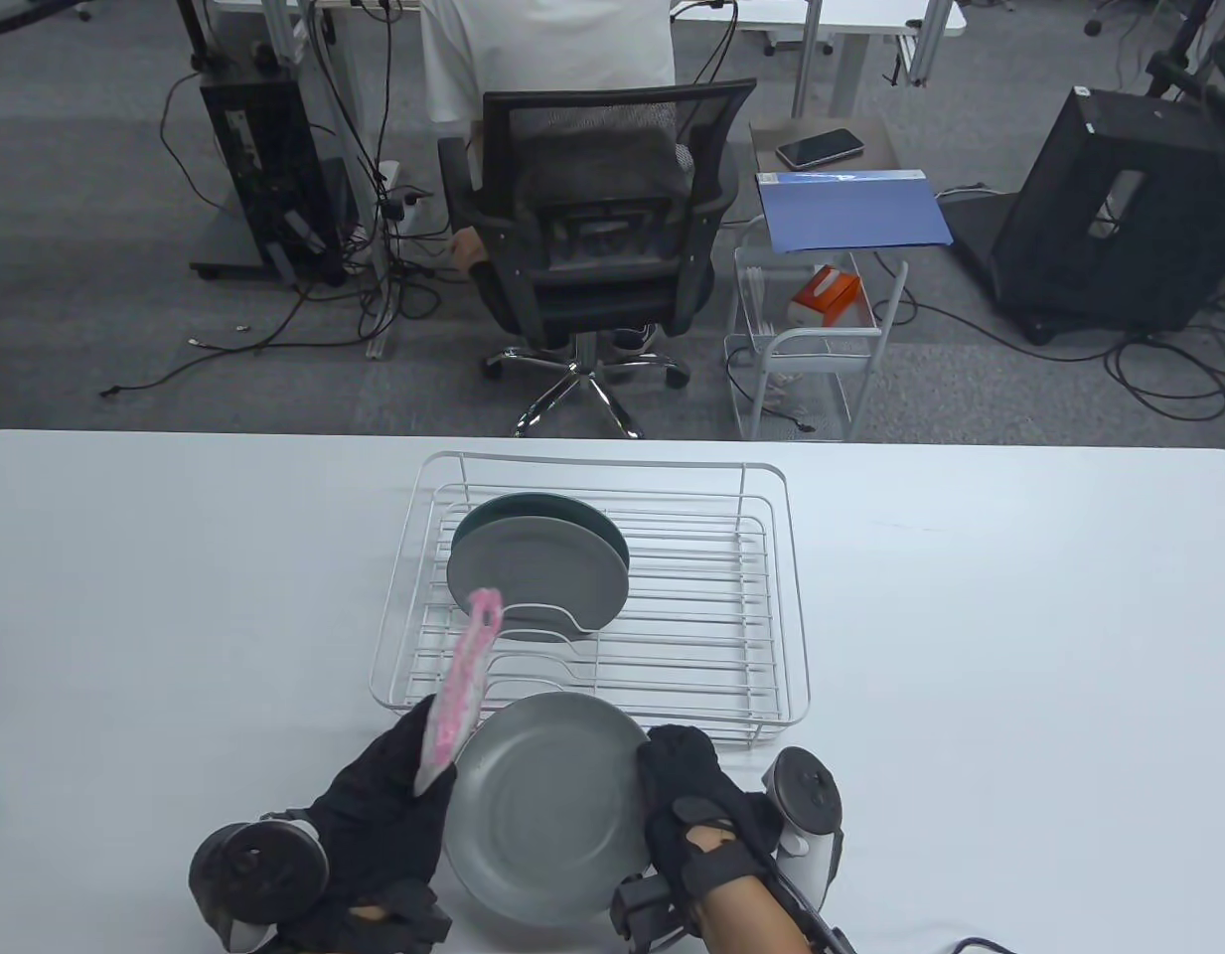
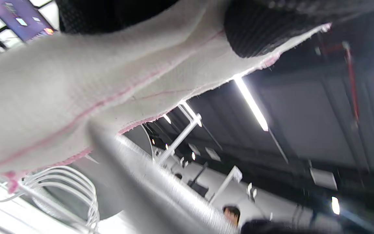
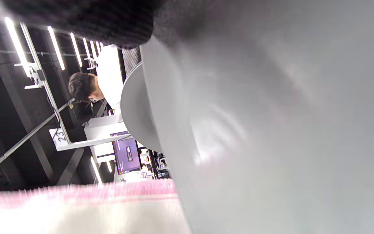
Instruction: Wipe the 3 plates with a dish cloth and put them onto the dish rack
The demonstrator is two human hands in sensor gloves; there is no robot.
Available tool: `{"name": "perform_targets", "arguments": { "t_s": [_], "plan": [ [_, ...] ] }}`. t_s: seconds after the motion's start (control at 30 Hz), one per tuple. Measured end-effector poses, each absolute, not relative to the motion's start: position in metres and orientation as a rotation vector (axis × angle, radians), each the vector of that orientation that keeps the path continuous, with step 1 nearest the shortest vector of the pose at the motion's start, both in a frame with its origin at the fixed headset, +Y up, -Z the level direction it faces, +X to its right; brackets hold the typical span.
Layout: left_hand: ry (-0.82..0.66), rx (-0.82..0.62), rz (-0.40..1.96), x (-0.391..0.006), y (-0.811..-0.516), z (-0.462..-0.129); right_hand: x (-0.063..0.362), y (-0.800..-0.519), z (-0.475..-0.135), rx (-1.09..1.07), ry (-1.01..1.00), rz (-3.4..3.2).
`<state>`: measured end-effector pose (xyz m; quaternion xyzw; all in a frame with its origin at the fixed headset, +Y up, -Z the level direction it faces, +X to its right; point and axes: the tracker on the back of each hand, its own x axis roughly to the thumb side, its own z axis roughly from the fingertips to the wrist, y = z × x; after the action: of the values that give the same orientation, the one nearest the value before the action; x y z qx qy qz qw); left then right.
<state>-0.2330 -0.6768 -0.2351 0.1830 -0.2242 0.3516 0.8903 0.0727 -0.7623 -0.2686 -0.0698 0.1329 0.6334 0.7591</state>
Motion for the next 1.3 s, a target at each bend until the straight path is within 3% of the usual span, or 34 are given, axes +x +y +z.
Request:
{"name": "perform_targets", "arguments": {
  "t_s": [0.13, 0.4, 0.73, 1.13, 1.3],
  "plan": [
    [-0.525, 0.303, 0.562, -0.21, -0.683, -0.234, 0.063, -0.764, -0.268, -0.068, 0.373, 1.256],
    [-0.536, 0.151, 0.231, -0.18, -0.696, -0.238, 0.05, -0.755, -0.262, 0.041, 0.282, 1.271],
    [-0.504, -0.001, 0.331, -0.182, -0.697, -0.24, 0.06, -0.741, -0.254, 0.04, 0.073, 1.228],
    [-0.745, -0.148, 0.489, -0.163, -0.704, -0.232, 0.066, -0.742, -0.253, 0.007, -0.085, 1.146],
    [-0.81, -0.112, 0.522, -0.157, -0.703, -0.227, 0.059, -0.738, -0.253, 0.094, -0.071, 1.127]
  ]
}}
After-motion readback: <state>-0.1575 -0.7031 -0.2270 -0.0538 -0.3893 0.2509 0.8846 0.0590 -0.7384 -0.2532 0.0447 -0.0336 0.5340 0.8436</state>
